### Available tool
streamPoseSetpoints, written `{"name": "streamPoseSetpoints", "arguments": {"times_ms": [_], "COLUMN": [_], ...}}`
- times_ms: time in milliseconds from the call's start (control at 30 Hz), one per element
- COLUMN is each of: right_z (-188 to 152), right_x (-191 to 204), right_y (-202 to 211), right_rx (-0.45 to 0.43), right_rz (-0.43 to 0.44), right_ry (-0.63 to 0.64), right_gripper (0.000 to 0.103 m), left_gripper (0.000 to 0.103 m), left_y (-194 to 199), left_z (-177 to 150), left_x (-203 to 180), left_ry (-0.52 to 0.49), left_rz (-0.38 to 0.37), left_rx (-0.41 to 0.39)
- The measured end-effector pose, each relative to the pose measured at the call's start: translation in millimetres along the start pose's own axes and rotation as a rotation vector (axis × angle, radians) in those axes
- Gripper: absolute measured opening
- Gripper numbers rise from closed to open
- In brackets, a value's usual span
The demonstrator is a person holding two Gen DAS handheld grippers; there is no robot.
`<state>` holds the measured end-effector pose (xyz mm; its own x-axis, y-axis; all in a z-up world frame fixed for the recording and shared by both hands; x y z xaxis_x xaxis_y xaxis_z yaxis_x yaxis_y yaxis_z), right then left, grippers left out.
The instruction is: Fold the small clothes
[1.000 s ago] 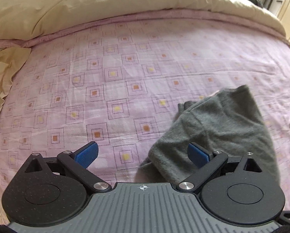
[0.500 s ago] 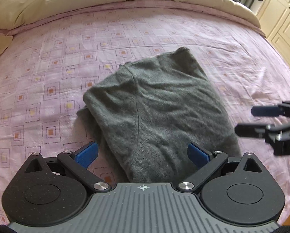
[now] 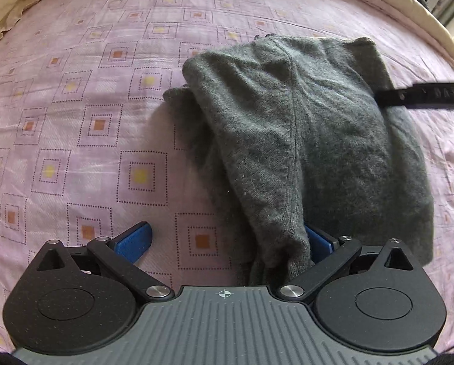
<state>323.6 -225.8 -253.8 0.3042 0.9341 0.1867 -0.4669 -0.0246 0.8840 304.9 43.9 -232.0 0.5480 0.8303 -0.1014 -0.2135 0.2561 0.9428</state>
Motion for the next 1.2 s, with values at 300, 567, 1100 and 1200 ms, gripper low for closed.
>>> {"name": "streamPoseSetpoints", "arguments": {"times_ms": [300, 567, 1100, 1200], "right_z": [13, -61, -124, -123], "right_x": [-33, -38, -17, -9], "right_y": [16, 41, 37, 34], "right_rx": [-0.064, 0.029, 0.151, 0.150], "right_rz": [0.066, 0.291, 0.479, 0.498], "right_ry": [-0.213, -0.313, -0.372, -0.370], "right_gripper": [0.082, 0.083, 0.087, 0.094], "left_gripper": [0.102, 0.101, 0.094, 0.094], "left_y": [7, 17, -11, -10], "left_z": [-2, -11, 54, 47], "left_x": [10, 13, 37, 32], "left_ry": [0.067, 0.106, 0.184, 0.184], "left_rz": [-0.082, -0.202, -0.240, -0.268], "left_rx": [0.006, -0.039, -0.034, -0.035]}}
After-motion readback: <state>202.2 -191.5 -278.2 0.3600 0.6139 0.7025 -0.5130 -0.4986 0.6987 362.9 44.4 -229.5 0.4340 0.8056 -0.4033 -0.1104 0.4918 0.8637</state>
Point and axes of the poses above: each gripper's, at about its wrist camera, not at the fingertips, and y roughly against the way its jaws point, x to its left, z to its top, the point moved 2 cm from there along -y, roughly the way its jaws point, and after that the axes turned 7 degrees about -y, right-handed, at the moved point
